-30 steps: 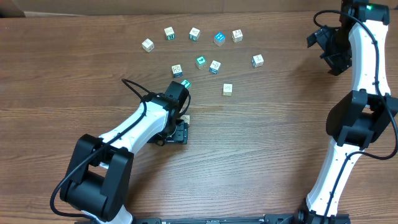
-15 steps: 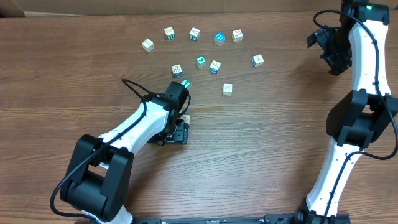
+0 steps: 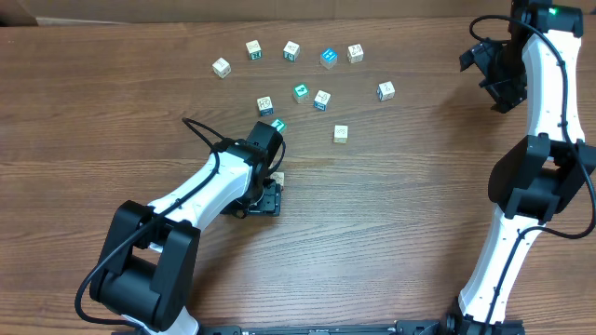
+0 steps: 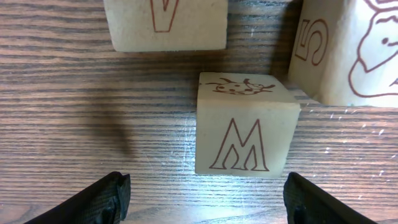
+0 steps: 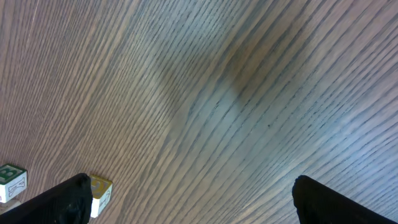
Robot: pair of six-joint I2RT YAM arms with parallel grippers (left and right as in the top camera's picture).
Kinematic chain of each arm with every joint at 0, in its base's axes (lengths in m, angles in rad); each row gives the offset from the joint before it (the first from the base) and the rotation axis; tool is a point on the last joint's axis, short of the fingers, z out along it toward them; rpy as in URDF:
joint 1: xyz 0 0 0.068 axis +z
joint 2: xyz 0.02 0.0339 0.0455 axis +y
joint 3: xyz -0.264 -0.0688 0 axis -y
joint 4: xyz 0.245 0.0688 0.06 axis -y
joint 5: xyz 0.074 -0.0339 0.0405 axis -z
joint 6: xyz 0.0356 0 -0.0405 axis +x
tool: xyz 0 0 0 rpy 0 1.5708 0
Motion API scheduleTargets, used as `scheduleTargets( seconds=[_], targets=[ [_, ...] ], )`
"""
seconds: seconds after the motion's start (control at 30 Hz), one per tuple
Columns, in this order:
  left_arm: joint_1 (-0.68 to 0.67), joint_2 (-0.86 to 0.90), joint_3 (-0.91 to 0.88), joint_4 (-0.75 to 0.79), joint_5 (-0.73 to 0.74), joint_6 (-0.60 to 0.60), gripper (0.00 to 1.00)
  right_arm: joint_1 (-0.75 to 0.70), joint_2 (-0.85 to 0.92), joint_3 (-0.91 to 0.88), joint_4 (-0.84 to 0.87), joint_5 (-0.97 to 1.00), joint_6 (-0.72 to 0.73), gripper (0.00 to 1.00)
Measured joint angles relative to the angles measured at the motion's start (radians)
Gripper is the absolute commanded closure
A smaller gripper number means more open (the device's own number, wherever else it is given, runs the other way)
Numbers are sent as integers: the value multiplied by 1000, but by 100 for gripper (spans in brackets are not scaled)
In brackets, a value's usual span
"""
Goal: Form a circle
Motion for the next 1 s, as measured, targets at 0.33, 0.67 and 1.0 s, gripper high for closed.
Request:
scheduleTargets(
  seconds=[0.33,0.67,1.0],
  targets=[
    [0,0,0,-6,0,0,24,0,0,0,0,0,0,0],
    [0,0,0,-12,0,0,27,0,0,0,0,0,0,0],
    [0,0,0,-11,1,2,45,0,0,0,0,0,0,0]
  ],
)
